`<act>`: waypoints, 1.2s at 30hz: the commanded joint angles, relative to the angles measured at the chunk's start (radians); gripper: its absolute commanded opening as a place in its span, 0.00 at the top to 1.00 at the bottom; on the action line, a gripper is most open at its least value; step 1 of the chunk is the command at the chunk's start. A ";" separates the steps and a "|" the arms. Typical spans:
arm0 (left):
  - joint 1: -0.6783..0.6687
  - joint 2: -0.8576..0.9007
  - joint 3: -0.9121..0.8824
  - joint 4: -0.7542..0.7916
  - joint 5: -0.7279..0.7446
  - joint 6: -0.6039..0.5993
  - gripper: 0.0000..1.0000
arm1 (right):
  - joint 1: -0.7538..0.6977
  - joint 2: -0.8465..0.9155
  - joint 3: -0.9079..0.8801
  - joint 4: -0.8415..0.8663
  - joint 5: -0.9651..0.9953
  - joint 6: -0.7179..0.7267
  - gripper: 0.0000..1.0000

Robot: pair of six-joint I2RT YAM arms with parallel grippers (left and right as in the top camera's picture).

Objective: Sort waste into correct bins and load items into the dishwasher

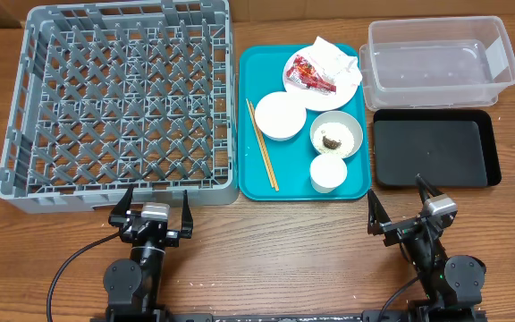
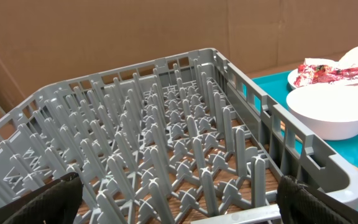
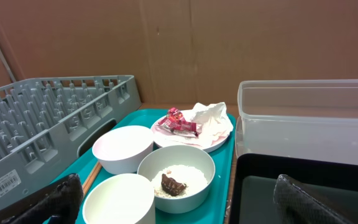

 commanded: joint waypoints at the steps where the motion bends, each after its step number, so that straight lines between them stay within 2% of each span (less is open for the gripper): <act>1: 0.006 -0.009 -0.004 -0.003 -0.008 -0.014 0.00 | 0.005 -0.010 -0.011 0.006 0.010 0.003 0.00; 15: 0.006 -0.009 -0.004 -0.003 -0.008 -0.014 0.00 | 0.005 -0.010 -0.010 0.007 0.031 0.003 0.00; 20: 0.006 -0.009 -0.004 -0.003 -0.008 -0.014 0.00 | 0.005 -0.010 -0.009 0.074 0.040 0.003 0.00; 25: 0.006 -0.009 -0.004 -0.003 -0.008 -0.014 0.00 | 0.005 0.003 0.084 0.017 0.035 0.004 0.00; 31: 0.006 -0.009 -0.004 -0.003 -0.008 -0.014 0.00 | 0.005 0.151 0.282 -0.079 0.000 0.003 0.00; 36: 0.006 -0.009 -0.004 -0.003 -0.008 -0.014 0.00 | 0.005 0.445 0.521 -0.144 -0.061 0.003 0.00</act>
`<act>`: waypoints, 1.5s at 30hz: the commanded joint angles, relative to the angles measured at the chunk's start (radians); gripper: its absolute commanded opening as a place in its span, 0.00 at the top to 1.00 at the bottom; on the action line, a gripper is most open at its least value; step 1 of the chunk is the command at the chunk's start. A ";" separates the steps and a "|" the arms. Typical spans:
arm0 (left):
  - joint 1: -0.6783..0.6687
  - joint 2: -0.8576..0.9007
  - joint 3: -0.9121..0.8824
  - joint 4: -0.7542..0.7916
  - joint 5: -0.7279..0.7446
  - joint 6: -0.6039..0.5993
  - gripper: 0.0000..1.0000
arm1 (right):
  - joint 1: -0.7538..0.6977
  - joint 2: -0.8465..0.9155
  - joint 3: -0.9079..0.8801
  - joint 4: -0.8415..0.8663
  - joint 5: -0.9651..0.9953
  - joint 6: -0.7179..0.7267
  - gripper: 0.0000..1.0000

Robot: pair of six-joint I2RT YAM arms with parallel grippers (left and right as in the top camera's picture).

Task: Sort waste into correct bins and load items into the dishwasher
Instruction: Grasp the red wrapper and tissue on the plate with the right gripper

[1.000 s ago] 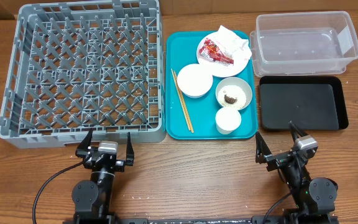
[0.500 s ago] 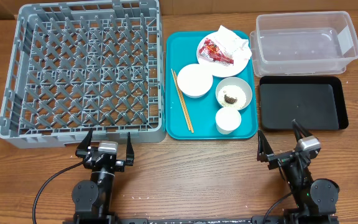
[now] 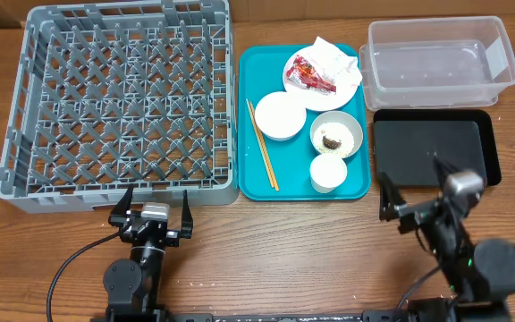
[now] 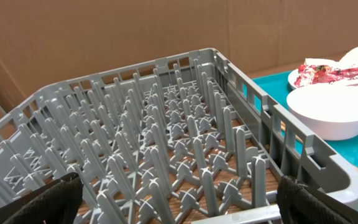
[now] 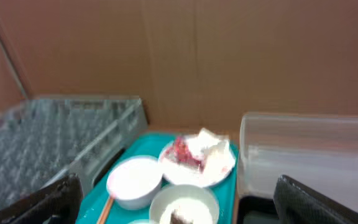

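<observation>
A teal tray holds a plate with a red wrapper and a crumpled napkin, an empty white bowl, a bowl with brown food scraps, a white cup and chopsticks. The grey dish rack stands at the left. My right gripper hangs open over the table's front right, by the black tray. My left gripper rests open at the rack's front edge. Both hold nothing.
A clear plastic bin stands at the back right, behind the black tray. Cardboard walls close the back of the table. In the right wrist view the plate and the bin look blurred.
My right gripper has risen and shifted forward and to the right, toward the black tray; its view is now blurred and higher. The left arm and all objects stayed put.
</observation>
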 commanded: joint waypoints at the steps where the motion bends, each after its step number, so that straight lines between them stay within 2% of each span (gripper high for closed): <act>1: 0.006 -0.009 -0.004 -0.001 -0.006 -0.014 0.00 | 0.005 0.196 0.178 -0.056 -0.049 0.002 0.00; 8: 0.006 -0.009 -0.004 -0.001 -0.006 -0.014 0.00 | 0.023 0.723 0.685 -0.356 -0.101 -0.002 0.00; 9: 0.006 -0.009 -0.004 -0.001 -0.006 -0.014 0.00 | 0.041 0.858 0.822 -0.434 -0.101 -0.003 0.00; 13: 0.006 -0.009 -0.004 -0.001 -0.006 -0.014 0.00 | 0.092 1.207 1.147 -0.596 -0.115 -0.043 0.00; 17: 0.006 -0.009 -0.004 -0.001 -0.006 -0.014 0.00 | 0.092 1.535 1.393 -0.647 -0.190 -0.061 0.00; 20: 0.006 -0.009 -0.004 -0.001 -0.006 -0.014 0.00 | 0.092 1.651 1.408 -0.529 -0.191 -0.052 0.00; 24: 0.006 -0.009 -0.004 -0.001 -0.006 -0.014 0.00 | 0.101 1.722 1.407 -0.459 -0.183 -0.081 0.00; 28: 0.006 -0.009 -0.004 -0.001 -0.006 -0.014 0.00 | 0.166 1.760 1.407 -0.437 0.178 -0.175 0.00; 34: 0.006 -0.009 -0.004 -0.001 -0.006 -0.014 0.00 | 0.213 1.831 1.405 -0.402 0.304 -0.241 0.00; 45: 0.006 -0.009 -0.004 -0.001 -0.006 -0.014 0.00 | 0.203 1.978 1.405 -0.342 0.300 -0.228 0.00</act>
